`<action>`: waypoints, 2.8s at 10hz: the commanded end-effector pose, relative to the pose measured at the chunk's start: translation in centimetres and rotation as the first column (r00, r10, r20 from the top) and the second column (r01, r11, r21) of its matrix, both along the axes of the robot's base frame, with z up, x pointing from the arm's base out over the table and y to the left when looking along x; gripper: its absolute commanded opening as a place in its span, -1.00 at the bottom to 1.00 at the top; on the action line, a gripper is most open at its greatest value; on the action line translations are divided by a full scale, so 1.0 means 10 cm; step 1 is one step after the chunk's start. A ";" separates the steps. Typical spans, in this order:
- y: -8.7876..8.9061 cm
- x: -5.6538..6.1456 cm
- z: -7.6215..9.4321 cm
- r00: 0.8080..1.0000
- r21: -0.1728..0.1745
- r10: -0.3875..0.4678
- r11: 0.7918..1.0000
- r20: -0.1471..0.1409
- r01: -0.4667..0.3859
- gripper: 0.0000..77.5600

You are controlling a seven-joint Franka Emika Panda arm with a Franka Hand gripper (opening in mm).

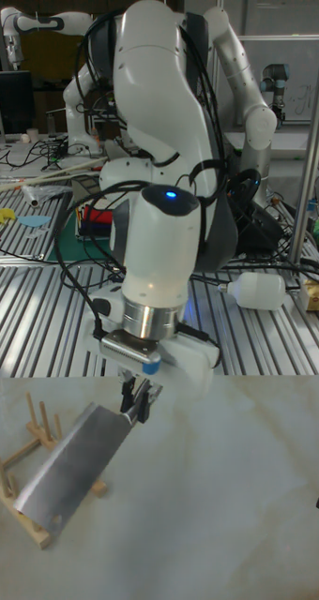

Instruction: Put the knife on the knife rack

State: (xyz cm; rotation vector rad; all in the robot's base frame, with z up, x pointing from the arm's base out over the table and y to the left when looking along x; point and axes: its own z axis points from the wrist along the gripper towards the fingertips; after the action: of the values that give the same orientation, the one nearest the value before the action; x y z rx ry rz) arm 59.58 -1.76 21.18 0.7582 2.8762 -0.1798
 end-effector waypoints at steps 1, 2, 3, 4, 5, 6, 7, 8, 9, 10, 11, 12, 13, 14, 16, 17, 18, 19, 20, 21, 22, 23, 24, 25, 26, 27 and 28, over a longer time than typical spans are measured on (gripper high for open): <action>-0.09 -0.02 0.02 0.990 0.027 -0.124 0.992 0.062 0.123 -0.95; -0.10 -0.03 0.02 0.985 0.030 -0.159 0.987 0.071 0.158 -0.95; -0.10 -0.03 0.03 0.983 0.028 -0.166 0.986 0.073 0.164 -0.95; -0.11 -0.06 0.04 0.976 0.037 -0.197 0.980 0.090 0.195 -0.95; -0.11 -0.07 0.04 0.966 0.053 -0.229 0.973 0.121 0.224 -0.95; -0.11 -0.07 0.04 0.956 0.071 -0.253 0.967 0.148 0.245 -0.95; -0.11 -0.07 0.04 0.946 0.097 -0.276 0.960 0.170 0.263 -0.95; -0.11 -0.07 0.04 0.938 0.117 -0.293 0.954 0.184 0.275 -0.95; -0.11 -0.07 0.04 0.933 0.125 -0.304 0.951 0.193 0.284 -0.95; -0.11 -0.07 0.04 0.927 0.141 -0.316 0.946 0.203 0.292 -0.95; -0.11 -0.07 0.04 0.919 0.171 -0.336 0.937 0.205 0.304 -0.95; -0.11 -0.07 0.04 0.913 0.210 -0.358 0.925 0.195 0.318 -0.95; -0.11 -0.07 0.04 0.907 0.235 -0.374 0.915 0.193 0.327 -0.95; -0.11 -0.07 0.04 0.902 0.242 -0.383 0.911 0.197 0.334 -0.95; -0.11 -0.07 0.04 0.892 0.253 -0.399 0.904 0.211 0.344 -0.95; -0.11 -0.07 0.04 0.892 0.253 -0.399 0.904 0.211 0.344 -0.95; -0.11 -0.07 0.04 0.880 0.269 -0.418 0.895 0.226 0.356 -0.95; -0.11 -0.07 0.04 0.874 0.280 -0.426 0.890 0.235 0.359 -0.95; -0.11 -0.07 0.04 0.871 0.285 -0.430 0.888 0.238 0.360 -0.95; -0.11 -0.07 0.04 0.863 0.303 -0.444 0.879 0.240 0.367 -0.95; -0.11 -0.07 0.04 0.856 0.319 -0.459 0.869 0.238 0.377 -0.95; -0.11 -0.07 0.04 0.853 0.322 -0.464 0.867 0.241 0.380 -0.95; -0.11 -0.07 0.04 0.848 0.328 -0.470 0.863 0.244 0.384 -0.95; -0.11 -0.07 0.04 0.845 0.332 -0.475 0.860 0.245 0.387 -0.95; -0.12 -0.06 0.03 0.838 0.347 -0.486 0.852 0.247 0.392 -0.95; -0.13 -0.06 0.03 0.838 0.360 -0.488 0.849 0.246 0.388 -0.95; -0.13 -0.06 0.03 0.837 0.377 -0.489 0.844 0.245 0.382 -0.95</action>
State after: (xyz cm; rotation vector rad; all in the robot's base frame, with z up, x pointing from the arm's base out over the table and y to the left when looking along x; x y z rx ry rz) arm 58.80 -2.98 21.15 1.3576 2.4002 0.3169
